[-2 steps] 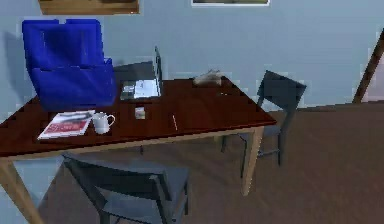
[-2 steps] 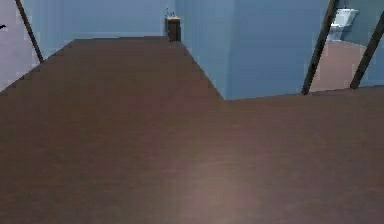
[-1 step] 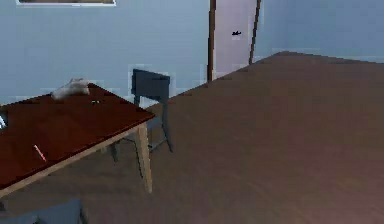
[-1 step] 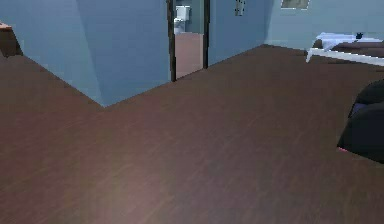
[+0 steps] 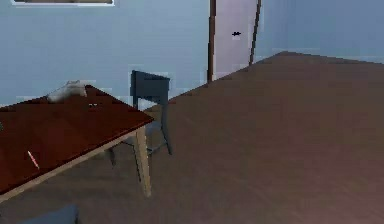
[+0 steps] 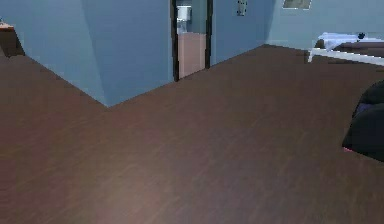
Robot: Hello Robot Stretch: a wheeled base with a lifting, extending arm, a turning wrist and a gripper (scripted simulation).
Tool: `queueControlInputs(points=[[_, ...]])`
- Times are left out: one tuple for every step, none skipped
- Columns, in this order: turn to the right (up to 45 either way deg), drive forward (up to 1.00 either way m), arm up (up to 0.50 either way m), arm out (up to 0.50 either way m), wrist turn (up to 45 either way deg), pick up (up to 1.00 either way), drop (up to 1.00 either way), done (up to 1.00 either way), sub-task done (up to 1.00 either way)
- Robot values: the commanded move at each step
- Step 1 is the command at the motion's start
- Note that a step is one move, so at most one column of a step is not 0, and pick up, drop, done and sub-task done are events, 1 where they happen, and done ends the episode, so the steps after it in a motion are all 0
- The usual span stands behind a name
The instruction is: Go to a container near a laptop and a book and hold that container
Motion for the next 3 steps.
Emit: queueControlInputs(points=[[-45.0, 0.00, 0.00, 0.00, 0.0, 0.00, 0.00, 0.00, 0.00], [-45.0, 0.00, 0.00, 0.00, 0.0, 0.00, 0.00, 0.00, 0.00], [-45.0, 0.00, 0.00, 0.00, 0.0, 0.00, 0.00, 0.00, 0.00]])
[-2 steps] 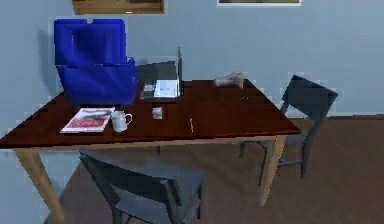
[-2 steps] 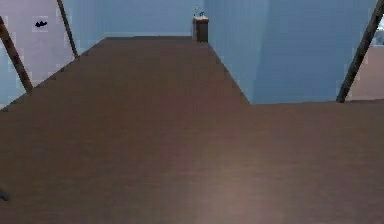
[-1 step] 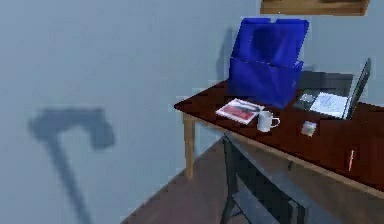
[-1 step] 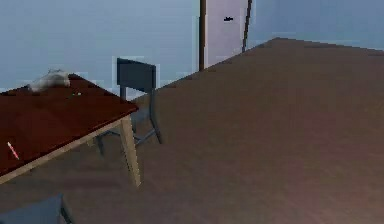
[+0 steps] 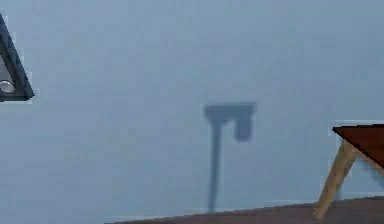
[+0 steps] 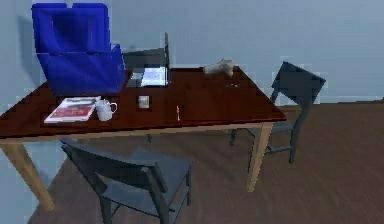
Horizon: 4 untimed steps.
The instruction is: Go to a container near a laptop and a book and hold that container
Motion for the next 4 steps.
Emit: queueControlInputs(points=[[-21.0, 0.00, 0.00, 0.00, 0.0, 0.00, 0.00, 0.00, 0.00], [45.0, 0.00, 0.00, 0.00, 0.0, 0.00, 0.00, 0.00, 0.00], [9.0, 0.00, 0.00, 0.00, 0.0, 0.00, 0.00, 0.00, 0.00], [0.0, 0.80, 0.00, 0.00, 0.0, 0.00, 0.00, 0.00, 0.00]])
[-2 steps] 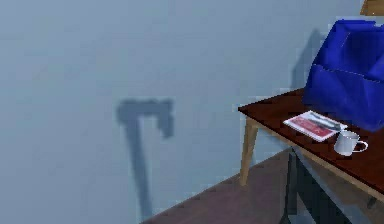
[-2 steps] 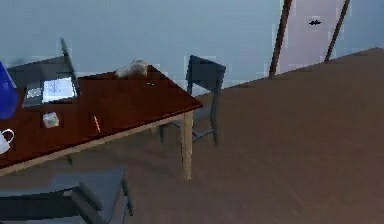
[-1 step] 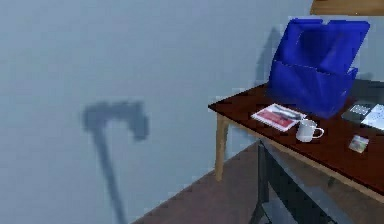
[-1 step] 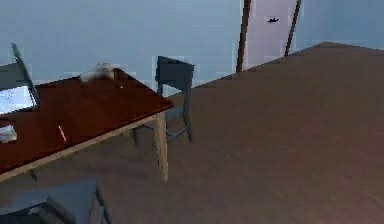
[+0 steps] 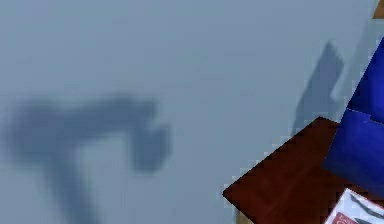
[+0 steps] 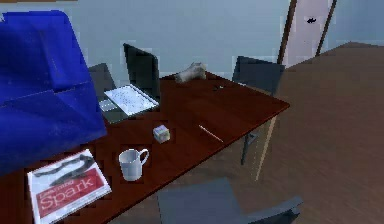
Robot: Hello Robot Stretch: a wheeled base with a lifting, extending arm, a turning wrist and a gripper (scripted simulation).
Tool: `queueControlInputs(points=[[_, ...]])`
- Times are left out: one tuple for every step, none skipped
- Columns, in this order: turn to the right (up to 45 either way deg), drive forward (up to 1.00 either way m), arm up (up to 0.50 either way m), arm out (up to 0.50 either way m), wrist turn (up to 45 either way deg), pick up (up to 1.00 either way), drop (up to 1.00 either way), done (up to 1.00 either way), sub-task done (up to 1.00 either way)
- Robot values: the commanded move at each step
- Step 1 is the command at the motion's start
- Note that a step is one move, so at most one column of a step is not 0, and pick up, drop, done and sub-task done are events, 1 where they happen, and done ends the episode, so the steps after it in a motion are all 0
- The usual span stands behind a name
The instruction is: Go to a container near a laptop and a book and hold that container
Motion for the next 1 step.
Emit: queueControlInputs(points=[[-15.0, 0.00, 0.00, 0.00, 0.0, 0.00, 0.00, 0.00, 0.00]])
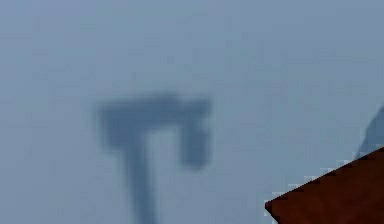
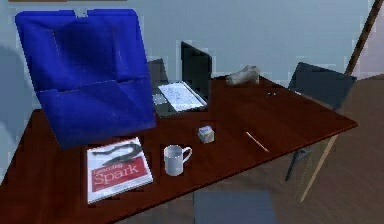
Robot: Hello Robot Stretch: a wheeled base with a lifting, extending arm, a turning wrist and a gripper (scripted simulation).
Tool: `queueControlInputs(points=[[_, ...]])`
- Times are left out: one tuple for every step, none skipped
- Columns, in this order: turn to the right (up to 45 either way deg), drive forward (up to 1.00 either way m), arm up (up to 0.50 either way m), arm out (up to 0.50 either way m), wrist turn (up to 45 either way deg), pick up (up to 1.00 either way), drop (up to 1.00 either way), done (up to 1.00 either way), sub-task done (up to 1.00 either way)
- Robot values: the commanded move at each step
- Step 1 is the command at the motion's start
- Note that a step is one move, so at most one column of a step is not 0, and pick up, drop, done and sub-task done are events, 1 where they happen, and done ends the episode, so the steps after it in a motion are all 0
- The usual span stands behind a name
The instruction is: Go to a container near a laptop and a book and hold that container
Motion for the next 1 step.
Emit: queueControlInputs(points=[[0.0, 0.00, 0.50, 0.00, 0.0, 0.00, 0.00, 0.00, 0.00]])
